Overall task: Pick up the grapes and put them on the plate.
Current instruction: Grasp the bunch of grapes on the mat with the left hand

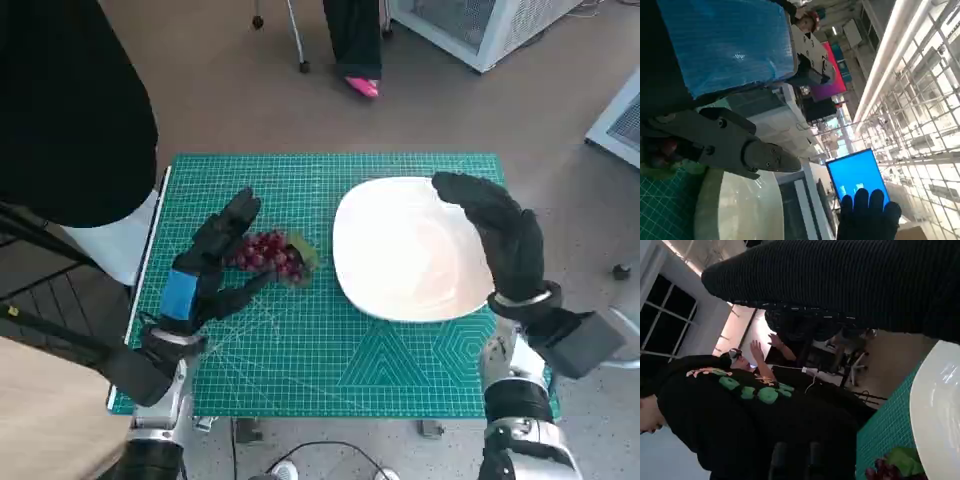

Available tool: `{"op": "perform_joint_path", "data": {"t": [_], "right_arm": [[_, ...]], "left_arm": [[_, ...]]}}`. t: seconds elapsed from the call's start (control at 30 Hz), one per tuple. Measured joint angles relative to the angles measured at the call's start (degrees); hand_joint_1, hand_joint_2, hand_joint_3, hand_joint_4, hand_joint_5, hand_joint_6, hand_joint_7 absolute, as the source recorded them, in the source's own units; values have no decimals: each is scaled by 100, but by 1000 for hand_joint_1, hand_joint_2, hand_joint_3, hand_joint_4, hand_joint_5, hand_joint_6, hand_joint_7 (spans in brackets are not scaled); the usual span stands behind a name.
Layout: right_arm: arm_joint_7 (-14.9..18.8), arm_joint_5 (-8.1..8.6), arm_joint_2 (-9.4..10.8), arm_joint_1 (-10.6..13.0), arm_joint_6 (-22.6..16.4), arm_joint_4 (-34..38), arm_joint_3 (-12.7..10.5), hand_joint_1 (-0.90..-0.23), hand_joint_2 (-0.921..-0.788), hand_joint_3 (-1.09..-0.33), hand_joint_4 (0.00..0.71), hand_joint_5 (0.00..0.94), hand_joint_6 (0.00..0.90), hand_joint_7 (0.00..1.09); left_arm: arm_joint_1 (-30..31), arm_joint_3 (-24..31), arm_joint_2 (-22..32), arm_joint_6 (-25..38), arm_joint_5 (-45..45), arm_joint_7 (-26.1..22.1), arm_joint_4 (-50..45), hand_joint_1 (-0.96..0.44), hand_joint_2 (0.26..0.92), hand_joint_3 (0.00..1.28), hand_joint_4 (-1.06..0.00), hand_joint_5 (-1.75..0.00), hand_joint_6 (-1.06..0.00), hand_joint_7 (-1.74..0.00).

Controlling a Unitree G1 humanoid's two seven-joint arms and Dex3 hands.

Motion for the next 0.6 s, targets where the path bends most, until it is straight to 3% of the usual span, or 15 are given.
{"op": "perform_joint_path", "data": {"t": [0.6], "right_arm": [[-1,0,-3,13,-4,2,-31,-480,-921,-551,256,1,238,1]], "left_arm": [[1,-13,6,-41,51,27,4,-403,921,73,-393,-1,-434,-3]]}}
